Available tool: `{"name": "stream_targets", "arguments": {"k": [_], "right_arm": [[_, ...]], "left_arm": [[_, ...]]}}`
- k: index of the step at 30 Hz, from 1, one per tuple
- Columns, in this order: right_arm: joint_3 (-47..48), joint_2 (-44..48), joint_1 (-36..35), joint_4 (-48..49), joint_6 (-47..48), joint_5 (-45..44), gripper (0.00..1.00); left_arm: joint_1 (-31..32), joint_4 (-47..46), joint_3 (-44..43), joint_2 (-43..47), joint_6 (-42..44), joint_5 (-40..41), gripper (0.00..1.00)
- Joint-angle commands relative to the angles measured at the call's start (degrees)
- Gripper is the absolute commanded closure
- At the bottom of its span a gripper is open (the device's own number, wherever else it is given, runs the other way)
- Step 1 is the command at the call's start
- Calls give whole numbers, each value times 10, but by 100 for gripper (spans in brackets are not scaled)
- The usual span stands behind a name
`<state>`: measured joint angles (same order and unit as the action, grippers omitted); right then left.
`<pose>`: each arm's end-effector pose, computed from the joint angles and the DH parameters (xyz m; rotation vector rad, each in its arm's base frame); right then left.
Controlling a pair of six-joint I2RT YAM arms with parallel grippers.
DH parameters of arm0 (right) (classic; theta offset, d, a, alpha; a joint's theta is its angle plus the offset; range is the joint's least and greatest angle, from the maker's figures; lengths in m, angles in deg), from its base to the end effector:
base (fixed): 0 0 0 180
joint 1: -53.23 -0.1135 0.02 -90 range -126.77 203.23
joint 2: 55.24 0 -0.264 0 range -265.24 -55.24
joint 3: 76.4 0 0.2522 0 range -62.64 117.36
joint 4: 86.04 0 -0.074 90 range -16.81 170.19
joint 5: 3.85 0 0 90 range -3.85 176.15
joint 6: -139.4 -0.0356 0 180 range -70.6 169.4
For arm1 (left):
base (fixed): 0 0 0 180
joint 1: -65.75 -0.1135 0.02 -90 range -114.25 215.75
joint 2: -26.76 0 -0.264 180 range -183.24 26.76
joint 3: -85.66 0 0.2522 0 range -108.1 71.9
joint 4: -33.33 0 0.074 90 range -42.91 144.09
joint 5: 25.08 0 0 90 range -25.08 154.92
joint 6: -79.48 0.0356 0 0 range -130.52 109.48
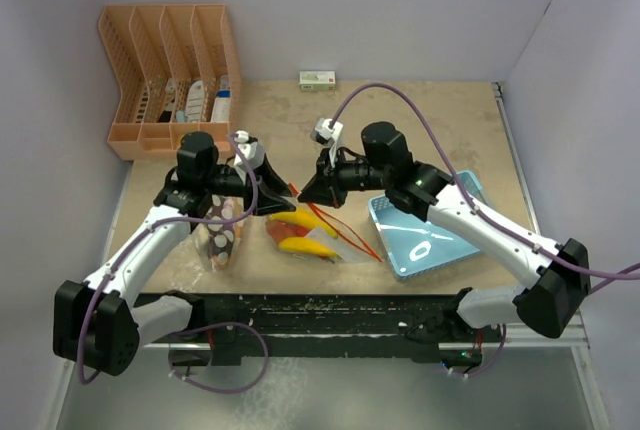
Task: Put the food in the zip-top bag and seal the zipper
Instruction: Zip the zipper food storage bag at the center of the board.
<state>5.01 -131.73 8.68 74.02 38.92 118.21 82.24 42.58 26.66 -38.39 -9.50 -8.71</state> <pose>0.2078 0.2311 0.3648 -0.9638 1.7061 1.1657 0.2212 -0.1011 0.3037 1.1443 1.4414 -1.3497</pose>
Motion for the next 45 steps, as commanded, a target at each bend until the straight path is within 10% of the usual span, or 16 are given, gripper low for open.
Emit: {"name": "stream_targets", "arguments": {"k": [1, 13, 18, 45], "right_arm": [[35, 10, 3, 6, 25, 50, 100], [35, 10, 3, 0, 33, 57, 100], [43, -3, 3, 0, 33, 53, 100], [-52, 66, 6, -8, 7, -131, 100]], "left_arm": [[-2, 19, -30, 4, 69, -49, 56], [2, 1, -37, -22, 59, -55, 56], [13, 23, -55, -50, 51, -54, 100], [-29, 94, -107, -6, 9, -77, 100]]}}
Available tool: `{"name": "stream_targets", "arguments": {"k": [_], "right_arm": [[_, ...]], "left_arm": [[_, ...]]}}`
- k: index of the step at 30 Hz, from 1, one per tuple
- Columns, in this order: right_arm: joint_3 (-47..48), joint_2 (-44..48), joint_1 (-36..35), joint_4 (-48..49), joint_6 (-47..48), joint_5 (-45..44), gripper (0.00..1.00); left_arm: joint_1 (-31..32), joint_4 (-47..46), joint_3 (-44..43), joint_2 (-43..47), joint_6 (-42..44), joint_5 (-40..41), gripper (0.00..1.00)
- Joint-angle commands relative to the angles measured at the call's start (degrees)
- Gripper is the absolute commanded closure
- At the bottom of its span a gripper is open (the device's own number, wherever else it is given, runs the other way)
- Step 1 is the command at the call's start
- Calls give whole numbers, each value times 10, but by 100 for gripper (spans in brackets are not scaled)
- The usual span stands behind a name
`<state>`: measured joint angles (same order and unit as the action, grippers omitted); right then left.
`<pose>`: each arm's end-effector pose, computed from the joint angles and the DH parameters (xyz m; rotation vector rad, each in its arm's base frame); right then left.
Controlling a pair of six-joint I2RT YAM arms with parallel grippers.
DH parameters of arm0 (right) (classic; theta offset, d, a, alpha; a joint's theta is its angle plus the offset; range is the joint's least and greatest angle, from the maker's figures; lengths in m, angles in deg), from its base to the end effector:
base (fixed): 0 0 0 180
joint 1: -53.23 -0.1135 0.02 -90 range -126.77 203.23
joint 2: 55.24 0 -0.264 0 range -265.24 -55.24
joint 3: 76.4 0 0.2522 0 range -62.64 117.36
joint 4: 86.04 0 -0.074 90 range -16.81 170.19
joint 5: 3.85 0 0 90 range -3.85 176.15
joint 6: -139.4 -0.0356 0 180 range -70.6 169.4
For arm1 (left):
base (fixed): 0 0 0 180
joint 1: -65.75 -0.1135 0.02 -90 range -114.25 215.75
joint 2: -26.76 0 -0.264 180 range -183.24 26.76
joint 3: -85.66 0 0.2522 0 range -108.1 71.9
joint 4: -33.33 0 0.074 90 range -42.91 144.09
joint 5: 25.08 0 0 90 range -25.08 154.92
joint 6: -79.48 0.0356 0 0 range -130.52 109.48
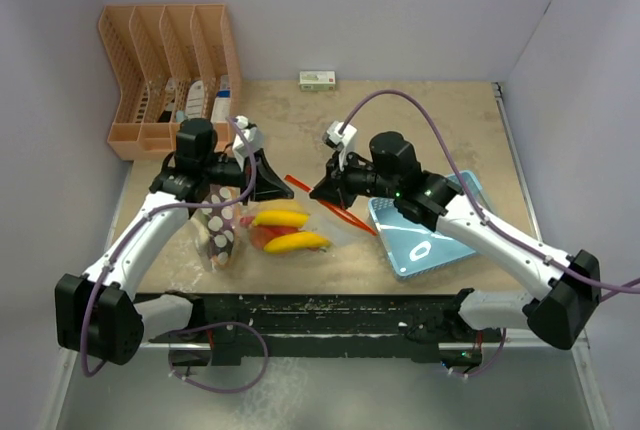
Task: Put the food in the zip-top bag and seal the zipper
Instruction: Zip the zipper food storage bag at the center of the board.
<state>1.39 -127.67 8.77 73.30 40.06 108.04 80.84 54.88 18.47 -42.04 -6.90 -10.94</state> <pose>0.2010 0.2158 0.3605 -0.8488 1.7438 0.9934 0.2350 -0.0991 0.3200 1.1258 1.5175 -1.4138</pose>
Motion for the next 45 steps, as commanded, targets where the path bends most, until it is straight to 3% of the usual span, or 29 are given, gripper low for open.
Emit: {"name": "stream_targets", "arguments": {"k": [1, 12, 20, 30, 45], "right_arm": [[-20, 31, 5, -1, -5, -29, 100], [-58, 81, 5, -13, -22, -4, 100], [-108, 141, 5, -20, -39, -6, 100], [-122, 191, 5, -35, -49, -9, 100], [-135, 208, 5, -53, -67, -45, 99]], "left_arm": [[-17, -25, -28, 31, -17, -59, 100], [-59, 17, -65, 40, 0, -56, 100], [-104, -92, -76, 46, -96, -49, 100], [-134, -100, -128, 23, -108, -4, 100], [-161, -148, -127, 9, -145, 67, 100]]}}
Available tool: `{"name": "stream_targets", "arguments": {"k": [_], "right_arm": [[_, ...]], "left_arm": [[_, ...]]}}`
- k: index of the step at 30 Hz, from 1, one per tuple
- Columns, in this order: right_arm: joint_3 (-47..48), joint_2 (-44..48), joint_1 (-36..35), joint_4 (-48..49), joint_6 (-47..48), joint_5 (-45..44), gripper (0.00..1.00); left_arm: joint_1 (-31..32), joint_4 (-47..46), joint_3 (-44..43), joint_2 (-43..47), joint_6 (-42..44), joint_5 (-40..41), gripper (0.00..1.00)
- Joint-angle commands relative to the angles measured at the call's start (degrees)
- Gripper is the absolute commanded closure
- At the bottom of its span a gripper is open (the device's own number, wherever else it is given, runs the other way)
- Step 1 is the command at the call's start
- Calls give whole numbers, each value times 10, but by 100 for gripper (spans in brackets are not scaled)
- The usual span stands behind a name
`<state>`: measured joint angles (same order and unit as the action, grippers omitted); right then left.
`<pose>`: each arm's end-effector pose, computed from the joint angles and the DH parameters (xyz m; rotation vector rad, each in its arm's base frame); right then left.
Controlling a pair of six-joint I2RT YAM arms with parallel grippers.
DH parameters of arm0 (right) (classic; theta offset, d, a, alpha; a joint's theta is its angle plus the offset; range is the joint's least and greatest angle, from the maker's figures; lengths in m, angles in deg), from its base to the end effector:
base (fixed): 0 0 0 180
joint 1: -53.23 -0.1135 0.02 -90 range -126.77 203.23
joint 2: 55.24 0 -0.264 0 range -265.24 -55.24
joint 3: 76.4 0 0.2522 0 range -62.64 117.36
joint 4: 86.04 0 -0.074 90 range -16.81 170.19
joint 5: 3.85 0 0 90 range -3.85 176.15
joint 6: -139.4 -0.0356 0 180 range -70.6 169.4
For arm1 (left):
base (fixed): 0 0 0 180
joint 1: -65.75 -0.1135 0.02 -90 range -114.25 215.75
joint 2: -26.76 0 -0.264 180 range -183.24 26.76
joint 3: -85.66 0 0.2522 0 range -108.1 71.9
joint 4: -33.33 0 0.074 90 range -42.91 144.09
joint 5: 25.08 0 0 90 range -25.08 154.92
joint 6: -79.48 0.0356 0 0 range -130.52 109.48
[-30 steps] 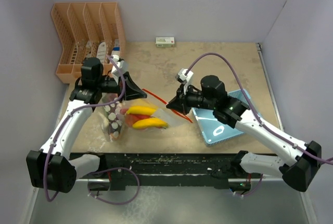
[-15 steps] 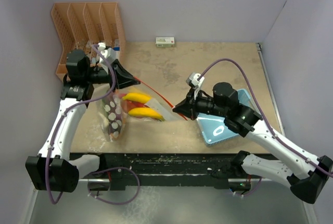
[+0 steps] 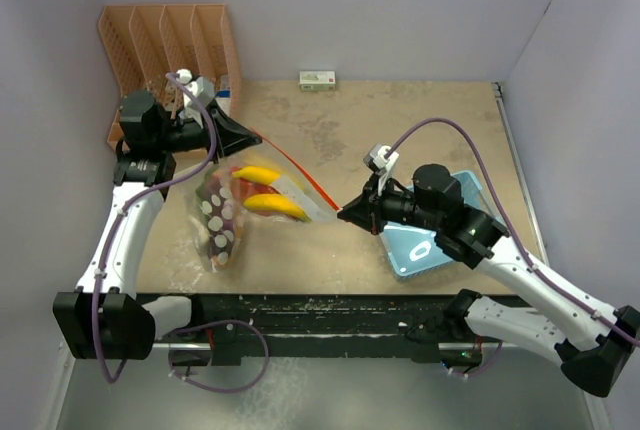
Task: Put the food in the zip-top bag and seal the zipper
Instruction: Zip the zipper food storage bag at the center of the board, then place the zipper food storage bag at the center of the board, then reset both arms
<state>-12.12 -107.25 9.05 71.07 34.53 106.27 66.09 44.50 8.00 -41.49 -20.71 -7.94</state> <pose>0.1417 0.1548 0.3554 -0.7307 1.7188 1.0410 0.2552 -0.0355 0.3973 0.8691 1.4656 -1.1417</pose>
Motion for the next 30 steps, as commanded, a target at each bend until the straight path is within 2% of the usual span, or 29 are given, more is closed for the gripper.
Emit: {"name": "stream_targets", "arguments": {"k": [1, 9, 13, 15, 16, 17, 24, 30], "right_arm": [[1, 1, 2, -39, -13, -36, 99], [8, -3, 2, -60, -42, -102, 98], [26, -9, 2, -64, -53, -130, 58], [36, -20, 2, -68, -65, -150, 32], [42, -26, 2, -74, -70, -162, 18], [58, -38, 2, -92, -78, -191, 0], [91, -41, 2, -109, -107, -239, 0], [102, -53, 2, -120, -119, -254, 1]], "left_arm": [[-14, -43, -22, 4, -6, 40, 100], [-18, -51, -3, 2, -13, 52, 100], [-18, -97, 28, -4, -49, 51, 100], [-18, -119, 45, -4, -69, 59, 100], [-18, -124, 50, -4, -78, 63, 93], [-18, -118, 56, 10, -93, 81, 2], [-18, -14, 43, 63, -77, 184, 1], [-18, 41, 33, 81, -62, 177, 1]]}}
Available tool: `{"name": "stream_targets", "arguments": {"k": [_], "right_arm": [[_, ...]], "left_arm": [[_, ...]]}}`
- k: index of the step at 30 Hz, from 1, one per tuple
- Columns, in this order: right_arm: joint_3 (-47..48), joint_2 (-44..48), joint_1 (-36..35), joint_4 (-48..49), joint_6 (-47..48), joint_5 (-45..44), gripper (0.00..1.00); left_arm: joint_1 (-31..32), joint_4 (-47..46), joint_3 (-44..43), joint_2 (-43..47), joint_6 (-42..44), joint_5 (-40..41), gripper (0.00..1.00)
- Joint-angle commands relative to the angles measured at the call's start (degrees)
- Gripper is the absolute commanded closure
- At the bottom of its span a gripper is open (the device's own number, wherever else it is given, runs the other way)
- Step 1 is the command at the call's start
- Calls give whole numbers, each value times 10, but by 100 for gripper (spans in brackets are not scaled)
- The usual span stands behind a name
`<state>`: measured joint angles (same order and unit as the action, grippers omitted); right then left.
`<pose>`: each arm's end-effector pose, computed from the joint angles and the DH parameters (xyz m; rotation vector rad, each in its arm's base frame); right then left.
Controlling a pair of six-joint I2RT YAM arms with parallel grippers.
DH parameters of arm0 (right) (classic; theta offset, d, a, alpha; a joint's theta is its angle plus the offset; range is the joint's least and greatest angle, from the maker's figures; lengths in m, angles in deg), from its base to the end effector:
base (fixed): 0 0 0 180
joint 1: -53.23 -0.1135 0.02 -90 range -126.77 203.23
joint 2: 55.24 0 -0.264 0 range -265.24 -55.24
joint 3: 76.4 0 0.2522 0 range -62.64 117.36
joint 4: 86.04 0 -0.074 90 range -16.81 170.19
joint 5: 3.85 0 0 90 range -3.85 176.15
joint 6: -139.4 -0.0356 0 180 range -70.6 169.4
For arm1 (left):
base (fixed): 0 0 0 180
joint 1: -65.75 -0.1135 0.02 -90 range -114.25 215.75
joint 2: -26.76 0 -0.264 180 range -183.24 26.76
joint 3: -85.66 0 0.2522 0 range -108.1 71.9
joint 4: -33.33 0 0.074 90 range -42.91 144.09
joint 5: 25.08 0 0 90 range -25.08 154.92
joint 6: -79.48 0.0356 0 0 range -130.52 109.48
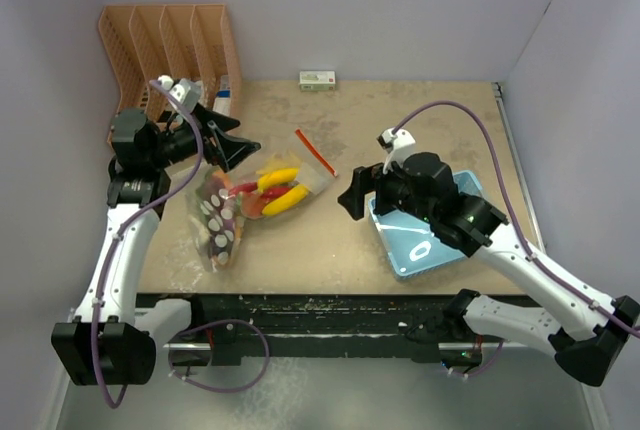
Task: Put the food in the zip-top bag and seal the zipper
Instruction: Reset both arms
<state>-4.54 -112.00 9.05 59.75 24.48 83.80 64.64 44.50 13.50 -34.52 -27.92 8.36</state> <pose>0.1605 0.1539 0.3641 -0.3029 1.9579 0.7663 0.2350 -0.0252 0.3922 0.5391 1.5742 -0.9881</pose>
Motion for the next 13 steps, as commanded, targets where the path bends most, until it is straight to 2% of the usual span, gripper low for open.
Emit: {"name": "stream_targets", "arguments": {"k": [1, 13], "right_arm": [[28, -7, 2, -8, -21, -33, 1], [45, -27, 2, -44, -33, -92, 0]], "left_arm": [[-4, 49, -21, 13, 12, 16, 1], [-3, 82, 0, 38, 28, 57, 1]]}}
